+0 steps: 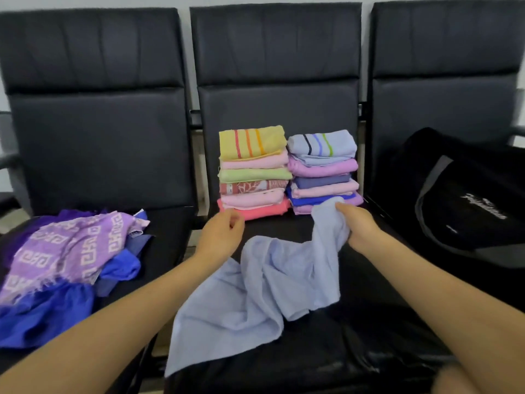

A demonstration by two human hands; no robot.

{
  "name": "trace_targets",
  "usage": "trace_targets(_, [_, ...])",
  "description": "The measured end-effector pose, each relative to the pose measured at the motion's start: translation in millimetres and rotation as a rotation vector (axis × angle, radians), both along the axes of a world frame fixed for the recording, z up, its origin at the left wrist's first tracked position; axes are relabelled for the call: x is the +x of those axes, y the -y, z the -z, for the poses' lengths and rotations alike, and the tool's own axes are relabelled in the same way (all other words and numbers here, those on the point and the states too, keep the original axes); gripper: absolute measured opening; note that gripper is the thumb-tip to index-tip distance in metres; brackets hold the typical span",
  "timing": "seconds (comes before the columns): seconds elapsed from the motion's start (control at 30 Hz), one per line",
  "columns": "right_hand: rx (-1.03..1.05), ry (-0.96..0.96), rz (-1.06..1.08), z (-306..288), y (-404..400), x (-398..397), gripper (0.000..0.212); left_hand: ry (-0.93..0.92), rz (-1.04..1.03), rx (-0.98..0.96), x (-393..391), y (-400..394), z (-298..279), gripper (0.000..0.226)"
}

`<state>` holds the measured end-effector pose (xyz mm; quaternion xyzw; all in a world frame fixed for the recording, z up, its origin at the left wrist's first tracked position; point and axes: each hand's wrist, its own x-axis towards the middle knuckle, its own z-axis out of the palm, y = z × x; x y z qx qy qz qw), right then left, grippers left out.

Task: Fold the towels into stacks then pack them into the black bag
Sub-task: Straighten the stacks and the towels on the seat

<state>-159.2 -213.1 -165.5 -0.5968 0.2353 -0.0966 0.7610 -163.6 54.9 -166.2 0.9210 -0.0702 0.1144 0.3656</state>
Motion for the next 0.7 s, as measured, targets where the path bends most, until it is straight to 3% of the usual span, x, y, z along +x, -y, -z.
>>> trace_targets(0.13, [0.005,-0.046,-0.049,7,2,7,0.036,-0.034,0.318,0.246,-33,34,20,0.023])
trace_targets(0.23, [0.051,-0.005,-0.012,8,5,10,0.034,-0.049,0.417,0.268,-39,54,40,0.027])
trace_targets(0.33, [0.148,0.044,0.021,9,13,9,0.040,-0.068,0.491,0.336,-42,68,58,0.055])
trace_targets(0.43, [0.195,0.050,0.070,8,21,3,0.032,-0.055,0.565,0.648,-50,71,70,0.074])
trace_targets(0.5, [0.199,0.043,0.046,10,26,1,0.018,0.011,0.571,0.733,-50,70,75,0.064])
trace_targets(0.6, [0.192,0.002,0.050,17,32,-4,0.012,0.035,0.537,0.636,-46,71,76,0.033])
trace_targets(0.7, [0.092,-0.053,0.042,26,40,-9,0.028,-0.061,0.561,0.494,-42,71,73,0.027])
